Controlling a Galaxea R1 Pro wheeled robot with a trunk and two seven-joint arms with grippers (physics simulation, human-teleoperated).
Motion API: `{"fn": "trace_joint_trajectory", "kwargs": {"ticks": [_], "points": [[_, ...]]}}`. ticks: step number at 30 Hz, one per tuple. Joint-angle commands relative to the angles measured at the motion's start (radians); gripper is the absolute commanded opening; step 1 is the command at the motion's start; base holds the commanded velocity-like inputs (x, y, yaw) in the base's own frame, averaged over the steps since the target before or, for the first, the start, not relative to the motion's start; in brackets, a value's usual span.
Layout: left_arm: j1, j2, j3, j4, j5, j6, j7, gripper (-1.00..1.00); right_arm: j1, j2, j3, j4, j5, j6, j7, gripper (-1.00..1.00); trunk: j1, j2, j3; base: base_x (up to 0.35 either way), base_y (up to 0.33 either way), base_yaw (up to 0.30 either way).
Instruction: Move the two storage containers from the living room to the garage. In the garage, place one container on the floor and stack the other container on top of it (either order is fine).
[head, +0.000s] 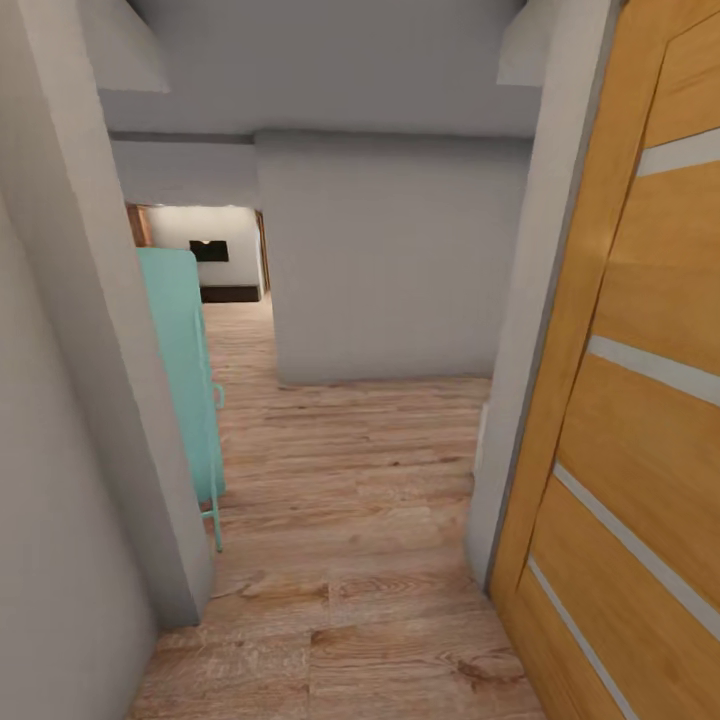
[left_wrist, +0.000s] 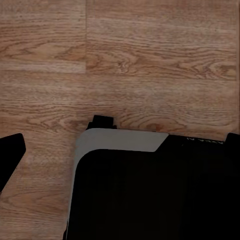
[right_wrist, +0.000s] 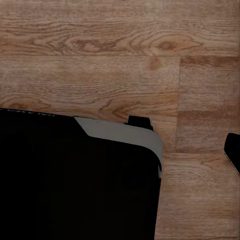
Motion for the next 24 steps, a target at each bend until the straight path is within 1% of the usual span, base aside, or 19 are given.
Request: {"fn": "trace_joint_trajectory", "kwargs": {"ticks": [1,18,24], "points": [[-0.001,0.000,0.004,0.001,0.007,-0.003,-0.001,1.00,-0.001,0.001,0.008,0.003,-0.008,-0.003,0.001,1.00,0.001,-0.001,-0.001,0.323,0.000,0.000],[-0.001,0.001,0.004,0.001,0.008,-0.003,0.001,1.00,-0.001,0.002,0.008,0.002,-0.010,-0.004,0.001,1.00,0.001,-0.001,-0.001,0.323,0.000,0.002],[-0.001,0.001,0.004,0.001,0.007,-0.004,0.001,1.00,-0.001,0.002,0.008,0.002,-0.010,-0.003,0.001,1.00,0.001,-0.001,-0.001,0.323,0.000,0.206]]}}
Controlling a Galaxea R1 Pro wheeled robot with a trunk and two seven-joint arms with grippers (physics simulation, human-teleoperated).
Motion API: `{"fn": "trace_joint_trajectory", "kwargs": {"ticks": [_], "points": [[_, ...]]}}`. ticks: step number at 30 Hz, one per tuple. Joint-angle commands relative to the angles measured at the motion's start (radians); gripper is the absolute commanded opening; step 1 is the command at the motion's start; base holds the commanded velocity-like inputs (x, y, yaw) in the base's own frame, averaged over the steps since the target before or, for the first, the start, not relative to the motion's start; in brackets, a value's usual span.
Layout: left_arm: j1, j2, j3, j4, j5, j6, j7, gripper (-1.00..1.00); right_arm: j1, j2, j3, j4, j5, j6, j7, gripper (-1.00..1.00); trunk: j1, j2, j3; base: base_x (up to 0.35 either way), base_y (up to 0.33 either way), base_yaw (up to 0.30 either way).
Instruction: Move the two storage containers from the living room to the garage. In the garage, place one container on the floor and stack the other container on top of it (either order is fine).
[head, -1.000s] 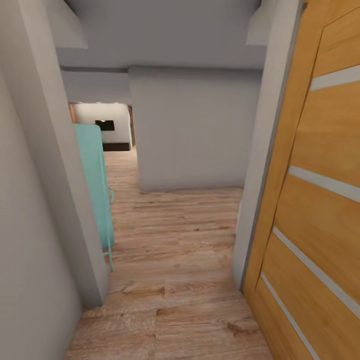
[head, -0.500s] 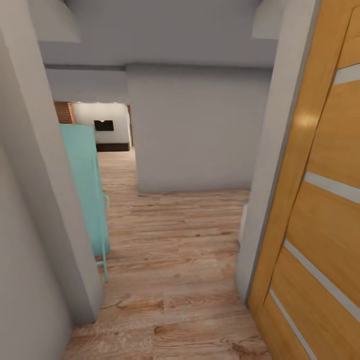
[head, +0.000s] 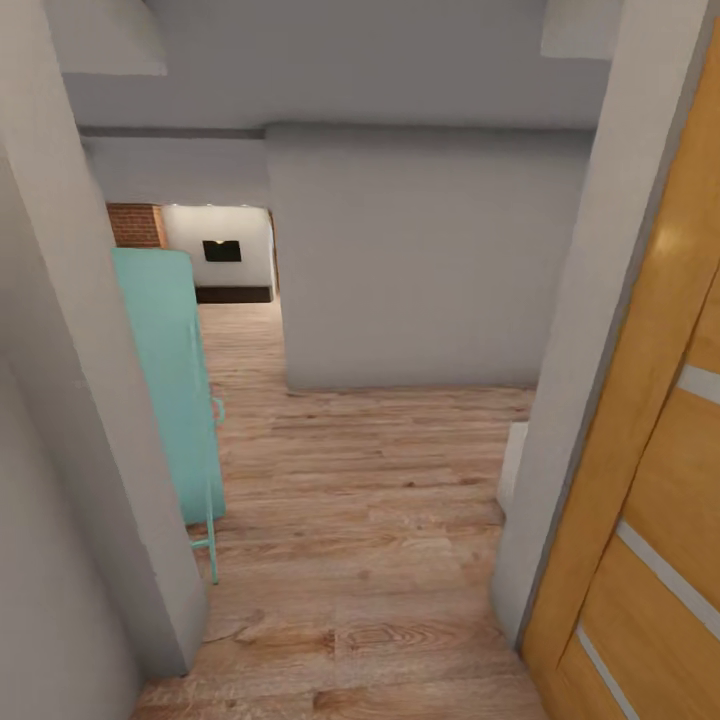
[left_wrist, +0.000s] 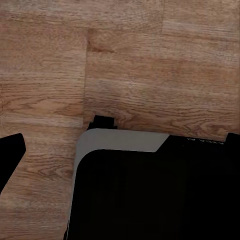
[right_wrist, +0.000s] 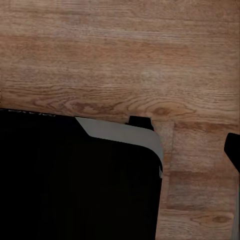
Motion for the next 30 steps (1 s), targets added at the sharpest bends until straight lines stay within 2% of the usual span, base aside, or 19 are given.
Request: {"fn": "trace_joint_trajectory", "kwargs": {"ticks": [1,8,30], "points": [[-0.001,0.000,0.004,0.001,0.007,-0.003,-0.001,1.00,0.000,0.001,0.008,0.002,-0.008,-0.004,0.001,1.00,0.001,-0.001,-0.001,0.323,0.000,0.260],[-0.001,0.000,0.004,0.001,0.007,-0.003,-0.001,1.00,0.000,0.001,0.008,0.002,-0.008,-0.003,0.001,1.00,0.001,-0.001,-0.001,0.323,0.000,0.218],[-0.001,0.000,0.004,0.001,0.007,-0.003,-0.001,1.00,0.000,0.000,0.008,0.003,-0.008,-0.003,0.001,1.00,0.001,-0.001,-0.001,0.323,0.000,0.005]]}}
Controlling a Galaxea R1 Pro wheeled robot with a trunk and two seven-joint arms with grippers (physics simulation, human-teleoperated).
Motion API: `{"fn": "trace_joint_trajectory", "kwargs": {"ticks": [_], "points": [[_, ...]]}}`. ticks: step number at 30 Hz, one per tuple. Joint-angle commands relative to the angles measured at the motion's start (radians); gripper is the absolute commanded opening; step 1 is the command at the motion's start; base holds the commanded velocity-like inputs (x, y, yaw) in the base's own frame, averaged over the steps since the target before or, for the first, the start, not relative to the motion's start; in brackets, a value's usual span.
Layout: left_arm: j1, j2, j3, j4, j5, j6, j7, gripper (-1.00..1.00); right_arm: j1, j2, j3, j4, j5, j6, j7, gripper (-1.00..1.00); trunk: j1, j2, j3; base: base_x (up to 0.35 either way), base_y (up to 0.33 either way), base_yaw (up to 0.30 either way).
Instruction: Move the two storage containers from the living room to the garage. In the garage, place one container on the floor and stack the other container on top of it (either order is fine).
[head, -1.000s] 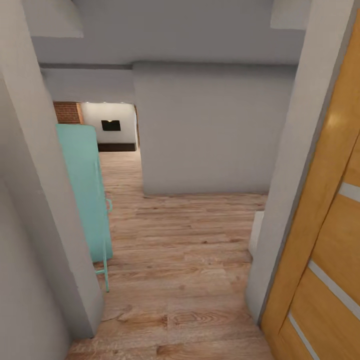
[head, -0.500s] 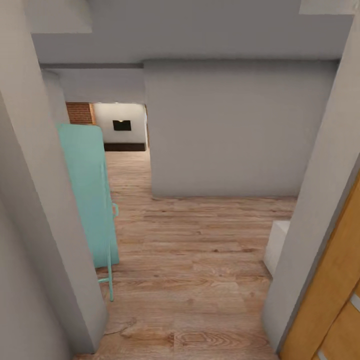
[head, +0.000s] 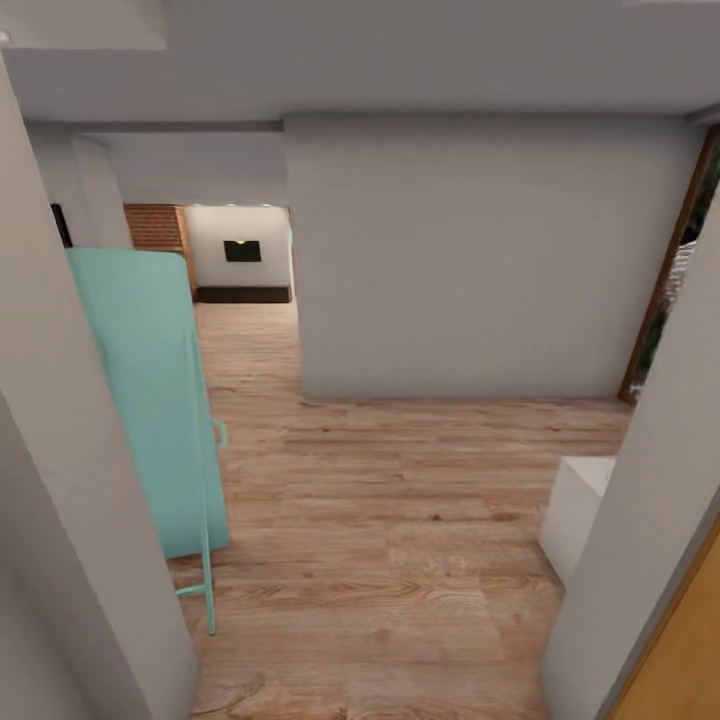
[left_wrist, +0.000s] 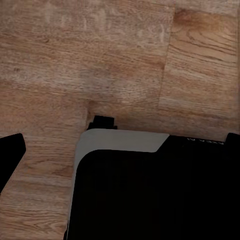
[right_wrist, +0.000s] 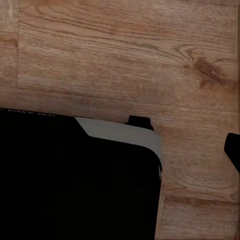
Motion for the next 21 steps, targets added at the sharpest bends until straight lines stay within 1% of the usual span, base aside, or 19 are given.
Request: {"fn": "trace_joint_trajectory", "kwargs": {"ticks": [1,21], "points": [[-0.001,0.000,0.004,0.001,0.007,-0.003,-0.001,1.00,-0.001,0.001,0.008,0.002,-0.008,-0.003,0.001,1.00,0.001,-0.001,-0.001,0.323,0.000,0.000],[-0.001,0.000,0.004,0.001,0.007,-0.003,-0.001,1.00,-0.001,0.000,0.008,0.002,-0.008,-0.003,0.001,1.00,0.001,-0.001,-0.001,0.323,0.000,0.000]]}}
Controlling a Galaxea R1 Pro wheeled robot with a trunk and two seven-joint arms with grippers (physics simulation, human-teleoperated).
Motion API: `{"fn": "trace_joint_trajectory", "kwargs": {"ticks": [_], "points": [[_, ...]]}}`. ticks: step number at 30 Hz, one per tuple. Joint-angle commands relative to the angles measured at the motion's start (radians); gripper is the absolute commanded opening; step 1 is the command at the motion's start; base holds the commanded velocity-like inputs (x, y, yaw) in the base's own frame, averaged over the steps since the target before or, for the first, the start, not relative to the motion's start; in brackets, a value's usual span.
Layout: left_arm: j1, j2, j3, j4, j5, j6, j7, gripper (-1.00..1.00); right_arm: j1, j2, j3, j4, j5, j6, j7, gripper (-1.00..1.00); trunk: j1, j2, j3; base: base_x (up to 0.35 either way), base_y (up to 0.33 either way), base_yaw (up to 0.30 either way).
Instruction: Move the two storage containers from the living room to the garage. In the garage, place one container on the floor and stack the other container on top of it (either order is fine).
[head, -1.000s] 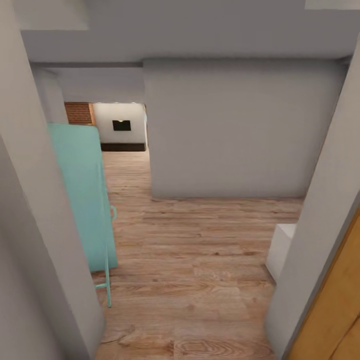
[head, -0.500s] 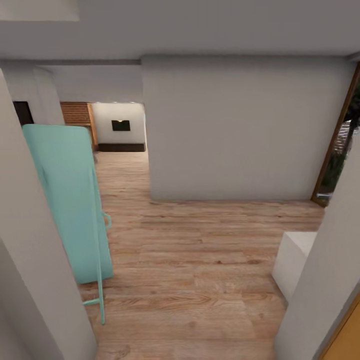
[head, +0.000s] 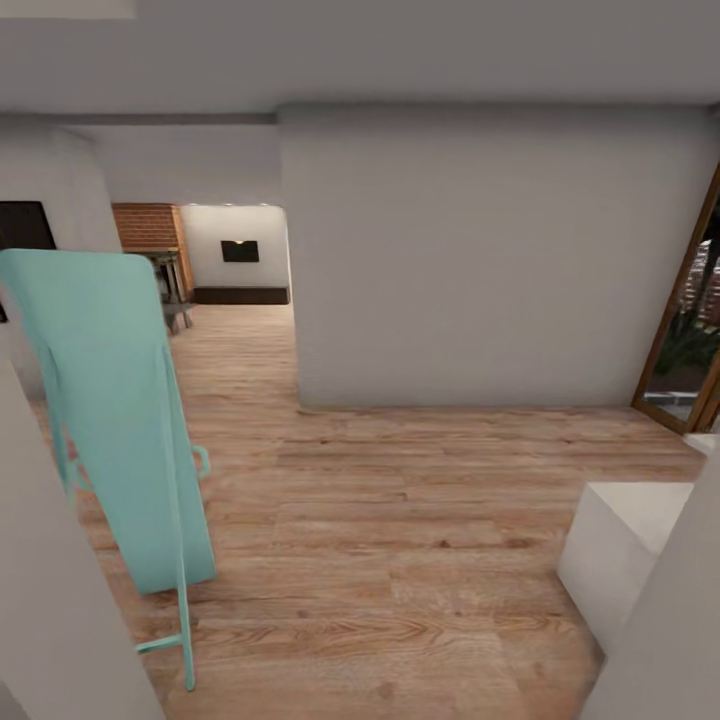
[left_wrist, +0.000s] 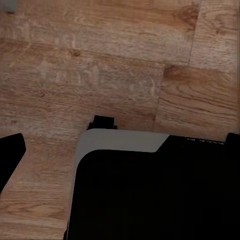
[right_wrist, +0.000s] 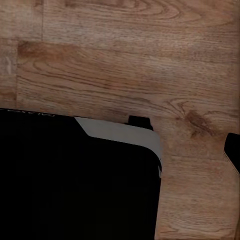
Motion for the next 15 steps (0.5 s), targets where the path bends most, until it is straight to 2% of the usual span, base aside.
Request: {"fn": "trace_joint_trajectory", "kwargs": {"ticks": [1,15], "points": [[-0.001,0.000,0.004,0.001,0.007,-0.003,-0.001,1.00,-0.001,0.001,0.008,0.003,-0.008,-0.003,0.001,1.00,0.001,-0.001,-0.001,0.323,0.000,0.000],[-0.001,0.000,0.004,0.001,0.006,-0.003,-0.001,1.00,-0.001,0.001,0.008,0.002,-0.008,-0.003,0.001,1.00,0.001,-0.001,-0.001,0.323,0.000,0.000]]}}
